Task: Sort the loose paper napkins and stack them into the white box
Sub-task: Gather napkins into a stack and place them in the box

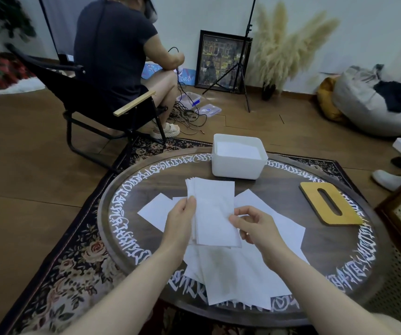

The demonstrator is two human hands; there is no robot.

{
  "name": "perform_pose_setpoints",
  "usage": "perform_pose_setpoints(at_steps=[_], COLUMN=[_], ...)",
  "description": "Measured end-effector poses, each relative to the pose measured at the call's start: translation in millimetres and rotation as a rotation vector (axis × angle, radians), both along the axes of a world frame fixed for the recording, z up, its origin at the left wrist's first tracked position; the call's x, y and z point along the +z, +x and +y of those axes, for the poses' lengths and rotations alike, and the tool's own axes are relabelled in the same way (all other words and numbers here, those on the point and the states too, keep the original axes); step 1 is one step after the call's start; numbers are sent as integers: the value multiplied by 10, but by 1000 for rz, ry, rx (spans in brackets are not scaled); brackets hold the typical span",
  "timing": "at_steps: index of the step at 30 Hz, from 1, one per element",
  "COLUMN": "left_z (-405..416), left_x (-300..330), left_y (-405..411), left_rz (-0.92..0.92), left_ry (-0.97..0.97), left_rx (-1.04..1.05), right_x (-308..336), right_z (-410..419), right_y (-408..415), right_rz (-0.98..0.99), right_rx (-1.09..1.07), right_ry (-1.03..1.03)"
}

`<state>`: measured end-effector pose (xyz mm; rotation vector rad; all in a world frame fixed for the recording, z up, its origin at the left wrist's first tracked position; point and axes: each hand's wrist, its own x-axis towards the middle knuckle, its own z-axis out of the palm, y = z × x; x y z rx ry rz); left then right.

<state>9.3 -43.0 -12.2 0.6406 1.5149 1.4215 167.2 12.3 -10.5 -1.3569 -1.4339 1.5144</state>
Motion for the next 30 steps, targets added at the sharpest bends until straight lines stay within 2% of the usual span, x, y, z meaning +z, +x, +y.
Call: perform_pose_setpoints(at_steps=[10, 15, 18, 20, 22, 24, 27, 30], left_z=[27, 29, -5, -25, -31, -27, 4, 16], left_x=[-42, -43, -68, -91, -108, -102, -59, -65], left_y=[-7, -161, -207, -215, -223, -225, -237, -266], left_rz=[22, 75, 138, 220, 259, 263, 273, 85], left_ry=[41, -63, -123, -161, -170, -147, -91, -65], left_rx=[-133, -475, -692, -753, -747, -670, -426, -212], right_x=[-14, 35, 27, 3, -10, -10, -30, -113], right_z=[84, 225, 246, 228, 201, 181, 174, 164], right_y=[108, 215, 272, 288, 287, 275, 252, 251], right_rz=[-56, -131, -178, -156, -156, -187, -144, 9], right_rx=[39, 90, 264, 398, 511, 535, 364, 134], right_ry=[29, 16, -48, -139, -194, -188, -144, -110])
